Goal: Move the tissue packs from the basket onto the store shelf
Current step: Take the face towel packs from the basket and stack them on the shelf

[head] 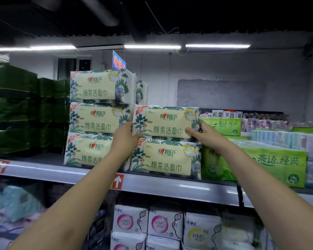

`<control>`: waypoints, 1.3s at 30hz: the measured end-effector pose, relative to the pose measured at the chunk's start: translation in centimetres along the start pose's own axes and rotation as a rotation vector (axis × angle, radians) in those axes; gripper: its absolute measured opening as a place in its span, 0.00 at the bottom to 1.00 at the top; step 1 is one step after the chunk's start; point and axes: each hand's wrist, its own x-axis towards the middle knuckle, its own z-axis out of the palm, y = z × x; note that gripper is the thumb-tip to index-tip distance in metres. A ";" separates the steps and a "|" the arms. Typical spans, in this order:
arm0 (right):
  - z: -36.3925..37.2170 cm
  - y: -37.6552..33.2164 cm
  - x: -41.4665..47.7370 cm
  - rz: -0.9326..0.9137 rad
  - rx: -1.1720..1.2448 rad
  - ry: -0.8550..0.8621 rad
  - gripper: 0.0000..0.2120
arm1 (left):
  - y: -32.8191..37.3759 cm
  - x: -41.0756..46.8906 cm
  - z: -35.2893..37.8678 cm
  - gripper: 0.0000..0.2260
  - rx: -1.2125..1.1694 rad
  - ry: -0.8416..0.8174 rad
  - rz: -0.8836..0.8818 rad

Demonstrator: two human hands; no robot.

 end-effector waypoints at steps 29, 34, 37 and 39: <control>-0.2 1.5 -22.8 0.367 0.977 0.331 0.08 | -1.1 -20.2 -4.1 0.05 -0.632 0.067 -0.412; 0.0 0.9 -25.4 0.365 1.007 0.353 0.08 | 0.8 -21.6 -4.6 0.05 -0.636 0.034 -0.413; 0.2 0.5 -26.8 0.354 0.826 0.375 0.07 | 2.0 -22.7 -5.2 0.05 -0.707 0.034 -0.432; 0.1 0.5 -27.7 0.335 0.722 0.385 0.06 | 2.8 -23.3 -5.5 0.06 -0.743 0.044 -0.431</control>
